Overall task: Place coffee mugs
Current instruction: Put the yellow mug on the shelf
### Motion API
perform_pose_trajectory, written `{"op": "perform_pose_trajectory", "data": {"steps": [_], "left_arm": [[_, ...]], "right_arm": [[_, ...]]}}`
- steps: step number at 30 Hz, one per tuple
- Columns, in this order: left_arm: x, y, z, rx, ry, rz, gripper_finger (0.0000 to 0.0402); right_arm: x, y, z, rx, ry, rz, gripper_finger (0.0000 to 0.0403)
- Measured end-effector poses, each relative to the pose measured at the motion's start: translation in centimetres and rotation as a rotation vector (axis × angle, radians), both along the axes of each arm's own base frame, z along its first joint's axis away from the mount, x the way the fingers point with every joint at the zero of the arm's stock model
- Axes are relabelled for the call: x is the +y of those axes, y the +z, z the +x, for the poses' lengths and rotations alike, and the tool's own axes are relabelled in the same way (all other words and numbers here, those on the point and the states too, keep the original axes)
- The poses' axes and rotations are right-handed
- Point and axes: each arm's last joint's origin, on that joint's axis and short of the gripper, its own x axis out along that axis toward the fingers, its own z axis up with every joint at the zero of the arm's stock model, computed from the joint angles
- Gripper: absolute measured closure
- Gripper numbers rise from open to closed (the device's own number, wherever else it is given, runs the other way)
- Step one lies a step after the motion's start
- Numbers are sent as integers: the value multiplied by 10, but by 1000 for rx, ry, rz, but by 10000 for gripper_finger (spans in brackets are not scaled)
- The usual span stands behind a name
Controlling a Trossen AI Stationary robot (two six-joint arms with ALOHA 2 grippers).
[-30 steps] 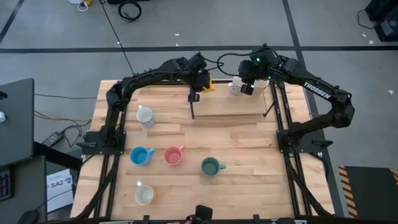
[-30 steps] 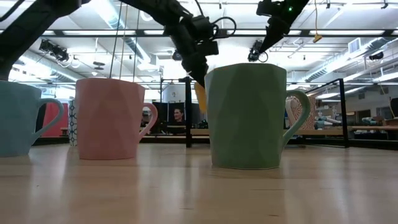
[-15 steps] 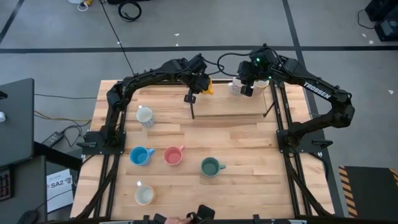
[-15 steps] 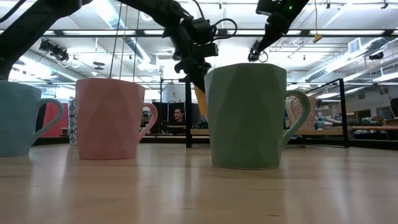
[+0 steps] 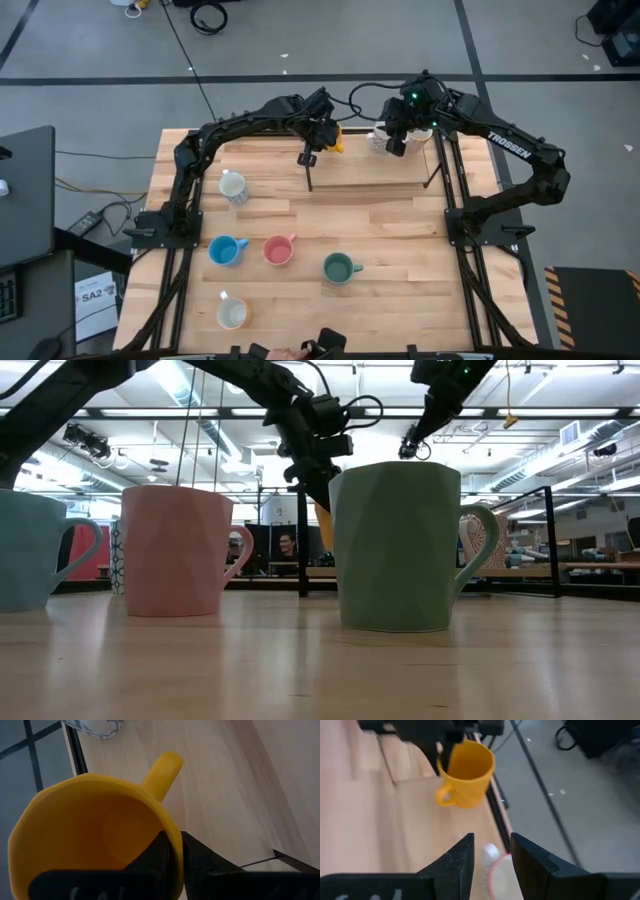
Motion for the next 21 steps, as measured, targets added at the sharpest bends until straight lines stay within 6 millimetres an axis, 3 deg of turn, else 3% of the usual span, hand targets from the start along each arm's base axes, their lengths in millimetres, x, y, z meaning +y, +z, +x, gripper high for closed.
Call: {"op": "perform_pose_trajectory", "data": {"steps": [4, 9, 21], "left_arm": [[-1, 0, 1, -4, 9, -11, 363], [-2, 0, 1, -2, 6, -13, 363], [-2, 0, 1, -3, 7, -12, 363]], "right_arm": [[1, -8, 3, -59, 1, 117, 270], [-1, -38, 10, -91, -16, 211, 270], [4, -98, 32, -267, 33, 162, 270]]}}
